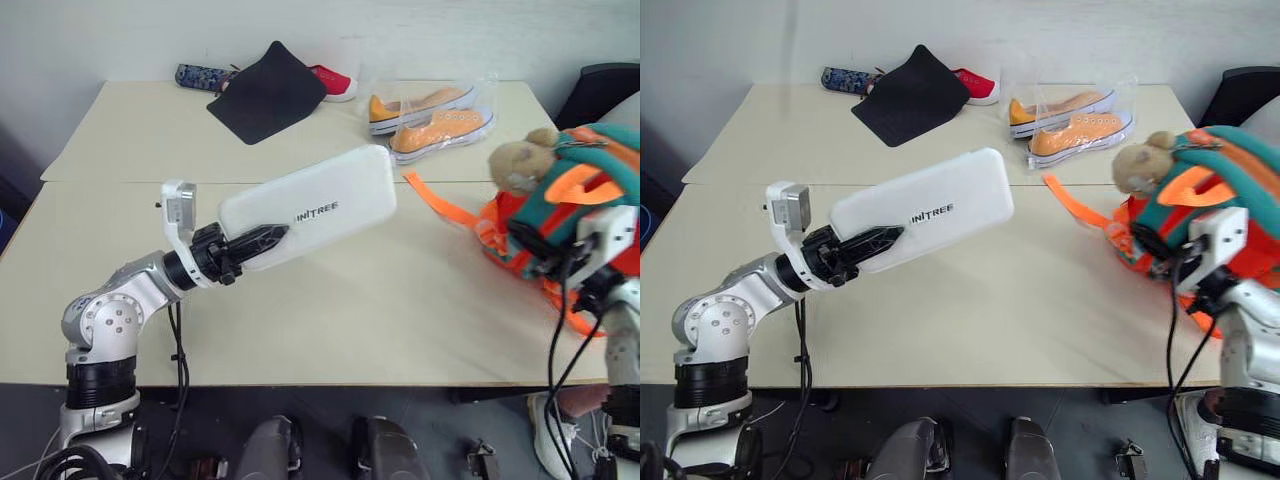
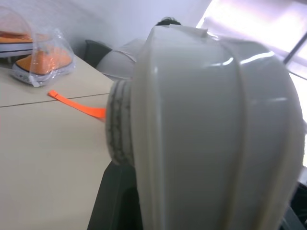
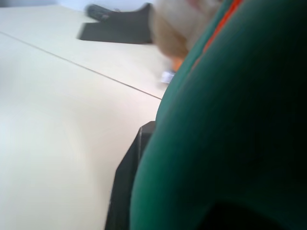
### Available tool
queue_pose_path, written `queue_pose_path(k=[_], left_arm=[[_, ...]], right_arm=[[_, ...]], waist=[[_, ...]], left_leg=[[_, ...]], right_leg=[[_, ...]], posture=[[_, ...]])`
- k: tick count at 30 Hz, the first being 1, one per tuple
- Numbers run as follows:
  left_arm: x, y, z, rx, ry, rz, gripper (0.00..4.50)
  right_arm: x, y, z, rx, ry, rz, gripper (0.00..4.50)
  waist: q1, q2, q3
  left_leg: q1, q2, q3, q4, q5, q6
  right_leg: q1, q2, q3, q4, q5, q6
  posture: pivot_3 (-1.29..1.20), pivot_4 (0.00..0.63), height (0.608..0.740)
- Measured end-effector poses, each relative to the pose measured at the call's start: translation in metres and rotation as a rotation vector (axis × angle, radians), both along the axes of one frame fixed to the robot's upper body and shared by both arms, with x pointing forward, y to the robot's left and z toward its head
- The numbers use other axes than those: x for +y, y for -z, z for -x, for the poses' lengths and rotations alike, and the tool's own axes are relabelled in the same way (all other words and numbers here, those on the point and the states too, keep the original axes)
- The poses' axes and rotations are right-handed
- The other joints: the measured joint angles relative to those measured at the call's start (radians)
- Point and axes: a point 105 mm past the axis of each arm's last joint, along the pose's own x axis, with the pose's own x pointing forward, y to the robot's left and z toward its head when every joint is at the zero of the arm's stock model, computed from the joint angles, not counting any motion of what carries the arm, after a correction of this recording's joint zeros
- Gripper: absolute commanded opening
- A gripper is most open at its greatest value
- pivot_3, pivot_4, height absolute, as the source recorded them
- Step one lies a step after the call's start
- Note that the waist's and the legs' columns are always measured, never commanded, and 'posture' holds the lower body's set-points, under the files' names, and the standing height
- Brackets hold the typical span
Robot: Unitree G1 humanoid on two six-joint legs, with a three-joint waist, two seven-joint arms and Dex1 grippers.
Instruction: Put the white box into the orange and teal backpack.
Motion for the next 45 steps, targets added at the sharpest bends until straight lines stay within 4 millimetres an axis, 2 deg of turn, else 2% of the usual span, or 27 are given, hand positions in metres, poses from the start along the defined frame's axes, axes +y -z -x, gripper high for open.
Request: queue_pose_path(k=[3,6,9,12,14,16,18,19,22,27,31,36,41,44,45], left_arm=[[0.019,-0.010,-0.003,-0.018,-0.090,0.014,1.23],[0.032,-0.012,-0.009,-0.015,-0.182,0.030,1.23],[0.042,-0.014,-0.012,-0.010,-0.244,0.048,1.23],[0.049,-0.018,-0.013,-0.020,-0.269,0.051,1.23],[0.056,-0.022,-0.012,-0.038,-0.290,0.068,1.23],[0.072,-0.023,-0.006,-0.065,-0.335,0.071,1.23],[0.080,-0.017,0.002,-0.064,-0.335,0.027,1.23],[0.077,-0.016,0.005,-0.068,-0.312,0.012,1.23],[0.056,-0.020,0.014,-0.120,-0.203,-0.051,1.23],[0.011,-0.014,0.026,-0.259,-0.004,-0.289,1.23],[-0.009,-0.025,0.018,-0.403,0.052,-0.373,1.23],[-0.029,-0.021,-0.001,-0.491,0.112,-0.417,1.23],[-0.051,-0.028,-0.018,-0.610,0.167,-0.569,1.23],[-0.071,-0.035,-0.028,-0.664,0.218,-0.670,1.23],[-0.084,-0.037,-0.033,-0.682,0.240,-0.714,1.23]], right_arm=[[0.057,-0.004,0.005,-0.016,-0.205,0.031,0.04],[0.096,-0.010,0.024,-0.007,-0.391,0.028,0.04],[0.123,-0.019,0.047,0.027,-0.546,-0.015,0.04],[0.138,-0.025,0.077,0.136,-0.708,-0.034,0.04],[0.132,-0.023,0.096,0.241,-0.769,-0.012,0.04],[0.117,-0.015,0.110,0.358,-0.777,0.013,0.04],[0.101,-0.011,0.117,0.447,-0.758,0.034,0.04],[0.094,-0.013,0.116,0.464,-0.742,0.041,0.04],[0.083,-0.022,0.107,0.451,-0.698,0.041,0.04],[0.071,-0.016,0.097,0.496,-0.648,0.019,0.04],[0.071,-0.013,0.098,0.510,-0.664,0.031,0.04],[0.070,-0.010,0.099,0.516,-0.657,0.045,0.04],[0.073,-0.009,0.101,0.532,-0.663,0.050,0.04],[0.075,-0.010,0.103,0.543,-0.671,0.053,0.04],[0.076,-0.011,0.103,0.547,-0.675,0.055,0.04]], waist=[[-0.008,0.001,0.000],[-0.008,0.001,0.000],[-0.005,-0.001,0.001],[0.002,-0.001,0.001],[0.012,-0.001,0.001],[0.014,-0.002,0.001],[0.014,-0.002,0.001],[0.014,-0.002,0.001],[0.016,-0.005,0.002],[0.032,-0.004,0.003],[0.040,-0.004,0.003],[0.042,-0.004,0.003],[0.042,-0.004,0.003],[0.042,-0.005,0.003],[0.043,-0.005,0.003]], left_leg=[[0.000,0.000,0.000,-0.001,0.000,-0.002],[-0.001,0.000,0.000,-0.001,-0.002,-0.001],[-0.002,-0.001,0.000,0.000,-0.003,0.000],[-0.002,-0.001,-0.001,0.000,-0.006,-0.001],[-0.002,-0.001,-0.001,0.000,-0.010,-0.004],[-0.002,-0.001,-0.002,0.000,-0.011,-0.004],[-0.002,-0.001,-0.001,0.000,-0.012,-0.003],[-0.002,-0.001,-0.001,0.001,-0.012,-0.003],[-0.002,-0.001,-0.001,0.002,-0.012,-0.003],[-0.002,-0.001,0.000,-0.001,-0.012,-0.004],[-0.003,-0.001,0.000,-0.001,-0.012,-0.004],[-0.004,-0.002,0.000,0.001,-0.012,-0.002],[-0.004,-0.002,0.000,0.002,-0.012,-0.001],[-0.005,-0.002,0.000,0.002,-0.009,0.004],[-0.005,-0.002,0.000,0.002,-0.009,0.005]], right_leg=[[-0.001,0.001,0.000,0.002,0.000,0.000],[-0.001,0.000,0.000,0.003,0.000,0.000],[-0.001,0.000,0.000,0.002,0.000,0.000],[-0.001,-0.001,0.000,0.000,0.000,0.000],[-0.001,-0.001,0.000,-0.002,0.000,0.000],[0.000,-0.001,0.000,-0.004,0.000,0.000],[0.000,-0.001,0.001,-0.006,0.000,0.000],[0.001,-0.002,0.001,-0.006,0.000,0.000],[0.001,-0.002,0.001,-0.006,0.000,0.000],[-0.001,-0.002,0.002,-0.007,0.000,0.000],[-0.001,-0.002,0.001,-0.008,0.000,0.000],[0.000,-0.002,0.000,-0.010,0.001,0.001],[0.001,-0.002,-0.001,-0.009,0.001,0.001],[0.001,-0.001,-0.002,-0.009,0.001,0.002],[0.001,-0.001,-0.002,-0.009,0.001,0.002]], posture=[[0.00,0.150,0.740],[0.00,0.150,0.740],[0.00,0.150,0.740],[0.00,0.150,0.740],[0.00,0.150,0.740],[0.00,0.150,0.740],[0.00,0.150,0.740],[0.00,0.150,0.740],[0.00,0.150,0.740],[0.00,0.150,0.740],[0.00,0.150,0.740],[0.00,0.150,0.740],[0.00,0.150,0.740],[0.00,0.150,0.740],[0.00,0.150,0.740]])
